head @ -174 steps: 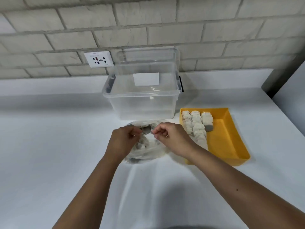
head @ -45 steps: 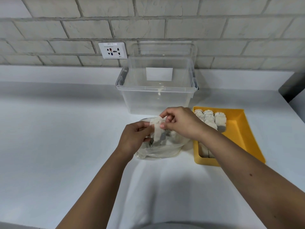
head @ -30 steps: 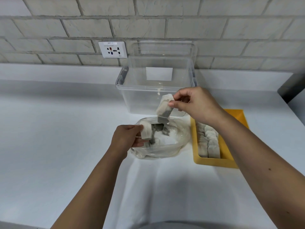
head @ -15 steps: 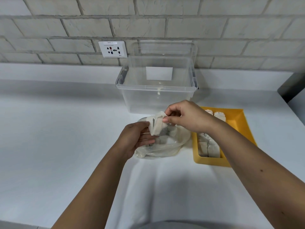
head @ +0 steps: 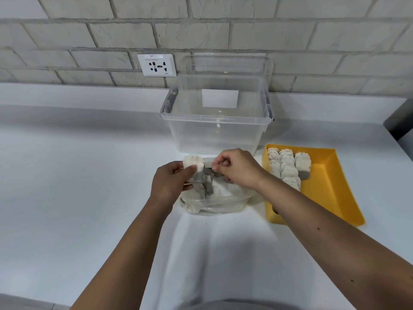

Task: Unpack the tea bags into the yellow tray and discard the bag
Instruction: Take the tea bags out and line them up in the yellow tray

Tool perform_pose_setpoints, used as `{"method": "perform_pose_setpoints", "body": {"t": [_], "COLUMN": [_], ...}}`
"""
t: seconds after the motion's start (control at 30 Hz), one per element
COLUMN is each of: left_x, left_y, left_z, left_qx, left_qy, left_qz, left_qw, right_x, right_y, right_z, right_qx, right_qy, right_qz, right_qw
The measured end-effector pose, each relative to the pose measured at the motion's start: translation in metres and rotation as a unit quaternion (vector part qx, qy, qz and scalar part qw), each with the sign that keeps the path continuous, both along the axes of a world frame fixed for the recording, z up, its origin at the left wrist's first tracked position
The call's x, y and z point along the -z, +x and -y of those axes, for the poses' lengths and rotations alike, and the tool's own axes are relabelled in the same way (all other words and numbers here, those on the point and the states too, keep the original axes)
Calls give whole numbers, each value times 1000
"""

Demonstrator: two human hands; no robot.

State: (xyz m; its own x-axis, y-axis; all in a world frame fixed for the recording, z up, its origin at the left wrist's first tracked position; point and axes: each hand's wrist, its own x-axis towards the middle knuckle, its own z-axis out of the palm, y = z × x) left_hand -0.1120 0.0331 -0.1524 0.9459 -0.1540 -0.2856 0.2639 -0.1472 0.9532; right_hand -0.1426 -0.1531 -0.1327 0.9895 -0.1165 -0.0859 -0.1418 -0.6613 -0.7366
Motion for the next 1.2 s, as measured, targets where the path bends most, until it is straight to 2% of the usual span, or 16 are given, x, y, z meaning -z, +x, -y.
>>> {"method": "perform_pose_setpoints", "body": {"t": [0.17, 0.3, 0.47, 0.67, 0.83, 1.07, 1.2], "left_x": [10, 11, 11, 6, 0, -6, -7], "left_y": [2, 2, 4, 3, -4, -14, -15], "left_z": [-5, -3, -3, 0, 9, 19, 18], "left_qx": [-15, -9, -14, -14, 39, 75, 63], "left_qy": [19, 29, 30, 14, -5, -47, -54], "left_qz": [12, 13, 18, 15, 4, -62, -73], "left_qw": [1000, 999, 999, 1000, 999, 994, 994], "right_x": [33, 47, 46, -5, -42, -18, -3], "right_y": [1, 0, -3, -24, -30, -10, -5], "right_z": [-8, -16, -5, 18, 24, 19, 16], "right_qx": [-32, -43, -57, -105, -147, -13, 23], "right_qy": [-143, -183, -150, -75, 84, 201, 225], "right_qz": [-125, -146, -139, -34, -42, -17, -22], "right_qw": [981, 971, 977, 991, 985, 979, 974]}}
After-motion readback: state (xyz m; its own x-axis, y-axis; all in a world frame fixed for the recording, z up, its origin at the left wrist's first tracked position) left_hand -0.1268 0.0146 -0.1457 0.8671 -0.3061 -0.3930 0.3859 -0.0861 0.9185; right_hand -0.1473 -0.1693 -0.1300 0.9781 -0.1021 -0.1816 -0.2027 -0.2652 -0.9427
